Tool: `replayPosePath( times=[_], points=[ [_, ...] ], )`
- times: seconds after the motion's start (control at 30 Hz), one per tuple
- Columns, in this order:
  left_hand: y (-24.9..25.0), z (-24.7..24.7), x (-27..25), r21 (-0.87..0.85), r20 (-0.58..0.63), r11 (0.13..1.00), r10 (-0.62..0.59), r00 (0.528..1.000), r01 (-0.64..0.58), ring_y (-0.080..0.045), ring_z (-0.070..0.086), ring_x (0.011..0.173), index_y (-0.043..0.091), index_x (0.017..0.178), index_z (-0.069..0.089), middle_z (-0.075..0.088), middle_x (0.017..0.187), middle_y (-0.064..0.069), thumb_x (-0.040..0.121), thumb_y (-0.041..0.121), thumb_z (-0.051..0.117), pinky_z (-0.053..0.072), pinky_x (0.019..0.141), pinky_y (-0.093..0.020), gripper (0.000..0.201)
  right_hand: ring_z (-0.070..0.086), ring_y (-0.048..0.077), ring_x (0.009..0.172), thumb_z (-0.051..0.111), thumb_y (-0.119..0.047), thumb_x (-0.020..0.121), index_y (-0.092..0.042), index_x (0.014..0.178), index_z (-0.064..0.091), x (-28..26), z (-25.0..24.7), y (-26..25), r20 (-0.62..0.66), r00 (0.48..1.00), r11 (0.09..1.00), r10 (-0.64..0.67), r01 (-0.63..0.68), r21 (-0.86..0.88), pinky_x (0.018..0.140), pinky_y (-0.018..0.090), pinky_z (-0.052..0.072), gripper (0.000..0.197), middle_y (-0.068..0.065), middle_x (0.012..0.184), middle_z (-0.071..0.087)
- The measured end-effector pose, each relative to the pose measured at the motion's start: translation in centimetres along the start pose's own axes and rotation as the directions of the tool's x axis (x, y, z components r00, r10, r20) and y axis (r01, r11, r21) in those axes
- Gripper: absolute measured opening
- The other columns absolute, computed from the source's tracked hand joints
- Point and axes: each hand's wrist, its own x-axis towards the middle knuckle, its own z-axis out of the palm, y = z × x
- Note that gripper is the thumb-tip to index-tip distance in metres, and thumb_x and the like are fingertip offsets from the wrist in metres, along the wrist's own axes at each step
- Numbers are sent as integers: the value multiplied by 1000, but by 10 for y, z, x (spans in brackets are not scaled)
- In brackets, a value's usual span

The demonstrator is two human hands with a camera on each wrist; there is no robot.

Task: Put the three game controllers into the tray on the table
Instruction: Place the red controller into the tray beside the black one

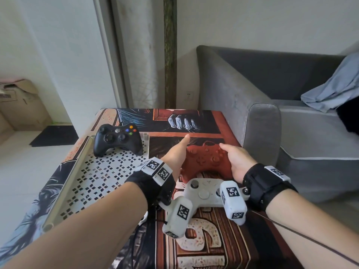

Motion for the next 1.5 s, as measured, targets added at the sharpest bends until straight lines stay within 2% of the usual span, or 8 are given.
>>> replayPosePath(
  times=[0.17, 0.3, 0.47, 0.77, 0.87, 1.2, 1.4, 1.5],
  points=[
    [11, -6, -18, 17, 2, 1000, -14, 1000, 14, -27, 53, 128, 15, 143, 52, 65, 132, -6, 79, 80, 40, 33, 113, -48, 92, 71, 29, 65, 57, -17, 94, -4, 96, 74, 0, 4, -8, 15, 1000, 1000, -4, 4, 29, 67, 37, 59, 22, 12, 71, 76],
    [22, -12, -27, -5, 29, 1000, 22, 999, -22, -18, 64, 100, 13, 129, 63, 71, 111, -4, 91, 74, 38, 42, 97, -37, 76, 69, 24, 51, 53, -18, 97, -5, 94, 71, -4, 12, -15, 45, 999, 998, 9, -12, 65, 51, 31, 58, 23, 11, 65, 74],
    [29, -25, -26, -55, 14, 995, 78, 997, -77, -30, 57, 124, 13, 137, 59, 65, 131, -10, 54, 85, 50, 38, 109, -51, 110, 70, 34, 74, 59, -24, 89, -5, 106, 76, -12, 30, -30, 61, 998, 998, -35, 31, 63, 75, 46, 59, 31, 19, 95, 76],
    [54, -88, -54, -61, -45, 989, 133, 990, -136, -24, 54, 124, 14, 133, 60, 65, 130, -7, 90, 75, 35, 36, 96, -40, 78, 68, 25, 59, 61, -21, 90, -8, 90, 75, -30, 87, -55, 151, 980, 990, -129, 119, 75, 56, 30, 55, 19, 9, 71, 74],
    [59, -114, -75, -92, -36, 982, 164, 986, -166, -30, 54, 127, 7, 131, 61, 64, 131, -15, 98, 66, 29, 35, 110, -46, 74, 67, 24, 52, 62, -20, 90, -11, 82, 75, -34, 113, -56, 184, 975, 990, -125, 109, 93, 51, 29, 55, 17, 7, 62, 72],
    [42, -204, -99, -170, -178, 967, 160, 971, -190, -33, 57, 118, 2, 128, 59, 62, 130, -20, 97, 71, 26, 31, 113, -51, 82, 74, 30, 69, 69, -33, 79, -13, 82, 76, -56, 214, -27, 294, 956, 999, -20, 4, 53, 73, 44, 61, 22, 9, 75, 77],
    [24, -235, -80, -180, -254, 971, 110, 961, -158, -34, 66, 105, 8, 105, 67, 70, 115, -20, 93, 75, 30, 46, 99, -50, 77, 72, 28, 62, 63, -34, 89, -11, 83, 74, -67, 237, -4, 324, 945, 995, 48, -75, 71, 63, 37, 59, 27, 11, 74, 77],
    [12, -232, -73, -159, -293, 975, 105, 950, -156, -32, 67, 103, 9, 113, 66, 70, 114, -18, 89, 79, 31, 45, 100, -48, 82, 75, 32, 80, 69, -42, 75, -12, 96, 77, -64, 241, 9, 271, 962, 998, 35, -50, 48, 84, 48, 58, 37, 11, 91, 79]
  ],
)
